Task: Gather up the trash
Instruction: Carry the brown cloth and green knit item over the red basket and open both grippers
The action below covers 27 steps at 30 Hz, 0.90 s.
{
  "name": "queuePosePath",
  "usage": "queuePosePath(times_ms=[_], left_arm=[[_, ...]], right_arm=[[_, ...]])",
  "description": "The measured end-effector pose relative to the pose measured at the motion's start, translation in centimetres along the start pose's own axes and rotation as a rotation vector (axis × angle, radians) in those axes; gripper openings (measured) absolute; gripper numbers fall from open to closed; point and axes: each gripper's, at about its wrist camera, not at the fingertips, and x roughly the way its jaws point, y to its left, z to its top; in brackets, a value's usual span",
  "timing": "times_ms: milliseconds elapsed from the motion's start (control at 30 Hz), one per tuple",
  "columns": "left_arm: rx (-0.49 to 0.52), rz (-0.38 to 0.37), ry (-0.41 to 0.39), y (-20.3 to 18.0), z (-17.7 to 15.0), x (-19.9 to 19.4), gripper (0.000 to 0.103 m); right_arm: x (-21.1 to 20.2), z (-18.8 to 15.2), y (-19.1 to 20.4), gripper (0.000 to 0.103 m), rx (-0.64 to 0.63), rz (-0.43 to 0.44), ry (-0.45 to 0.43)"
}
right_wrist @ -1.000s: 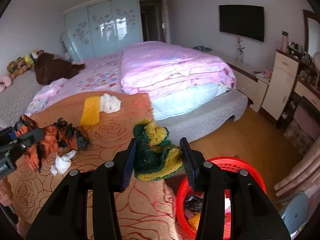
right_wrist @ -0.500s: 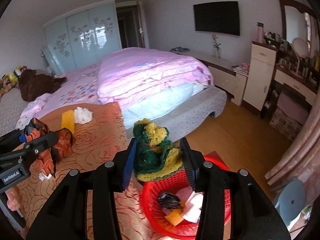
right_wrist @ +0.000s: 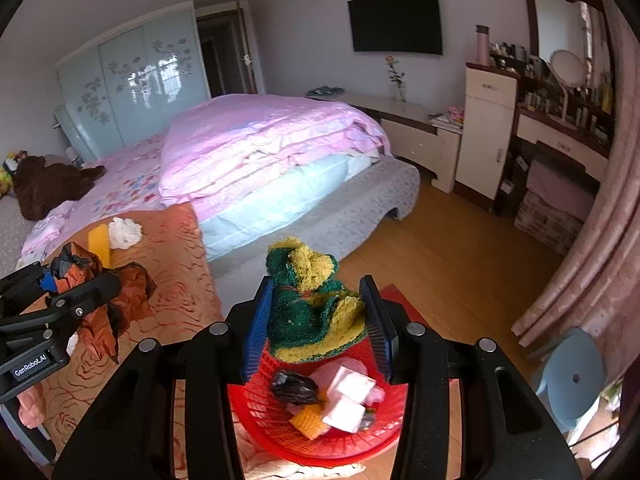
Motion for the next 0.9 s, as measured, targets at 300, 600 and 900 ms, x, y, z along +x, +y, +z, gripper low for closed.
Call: queuePosePath(times_ms=[300, 600, 900], left_arm=[[0.042, -0.032, 0.039, -2.4, -0.4, 2.3, 0.045], [0.059, -0.083, 0.091, -3.8, -0.6, 5.0, 0.046], [0.085, -0.114, 0.156, -4.9, -1.4, 7.7, 0.047]], right_arm=[[0.9, -1.5, -2.7, 0.043, 0.074, -0.022, 0.034], [1.8, -1.9, -4.0, 0.043, 0.102, -0.037, 0.05], [2.7, -2.1, -5.0, 0.043, 0.125, -0.043, 0.073]])
